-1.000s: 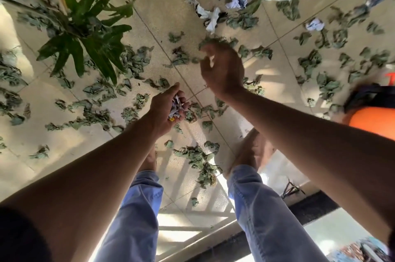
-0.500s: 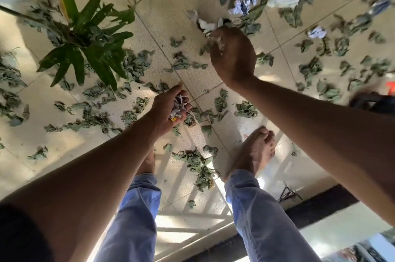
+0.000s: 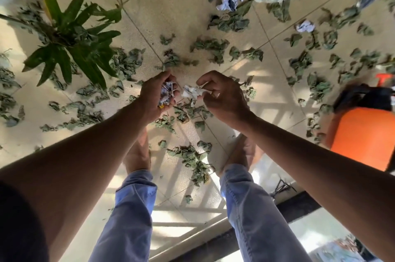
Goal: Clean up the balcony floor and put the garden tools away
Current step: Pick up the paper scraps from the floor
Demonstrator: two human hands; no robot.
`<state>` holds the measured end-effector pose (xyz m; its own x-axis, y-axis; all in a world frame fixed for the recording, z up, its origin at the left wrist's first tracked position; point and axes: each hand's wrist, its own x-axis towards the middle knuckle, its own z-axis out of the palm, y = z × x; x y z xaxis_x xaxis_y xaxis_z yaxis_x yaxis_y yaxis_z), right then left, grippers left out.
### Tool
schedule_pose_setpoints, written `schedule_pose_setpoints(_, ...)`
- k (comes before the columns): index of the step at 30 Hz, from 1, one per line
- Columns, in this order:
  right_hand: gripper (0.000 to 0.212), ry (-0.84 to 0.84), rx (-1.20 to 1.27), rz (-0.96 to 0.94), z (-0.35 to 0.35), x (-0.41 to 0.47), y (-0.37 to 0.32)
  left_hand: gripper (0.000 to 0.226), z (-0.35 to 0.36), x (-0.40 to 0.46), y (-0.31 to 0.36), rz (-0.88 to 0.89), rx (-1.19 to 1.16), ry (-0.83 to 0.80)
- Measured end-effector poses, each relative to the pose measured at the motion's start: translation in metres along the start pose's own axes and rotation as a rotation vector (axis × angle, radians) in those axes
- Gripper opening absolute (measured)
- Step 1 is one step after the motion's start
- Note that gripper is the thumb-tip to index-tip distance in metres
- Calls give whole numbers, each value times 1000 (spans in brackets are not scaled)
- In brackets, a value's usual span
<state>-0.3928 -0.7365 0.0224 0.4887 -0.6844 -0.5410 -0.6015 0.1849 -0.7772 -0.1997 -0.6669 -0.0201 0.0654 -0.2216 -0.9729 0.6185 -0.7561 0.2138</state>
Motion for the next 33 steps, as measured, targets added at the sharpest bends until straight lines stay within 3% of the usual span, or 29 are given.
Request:
schedule_pose_setpoints(5,16,-66,211,122,3,6,-10,24,1,-2,-14,-68,1,34)
schedule_pose_setpoints(14,7,220,-273,-83,34,5,-5,45,34,-17,-10,-96,-230,-241)
schedule_pose_setpoints(18,3,287,-330,-85,35,8,-9,57,47,-23,-4,-69,-238,-305)
schedule_pose_setpoints(23,7,188,-382,-136,18,19,-14,35,59,-28,3,-60,-232,-272)
schedule_pose_setpoints(28,16,323,-206,-256,-9,54,-26,10,76,-30,22,-65,-301,-210)
schedule_pose_setpoints(33,16,413,-467,-103,-52,118,-21,22,75,-16,36,-76,-342,-142)
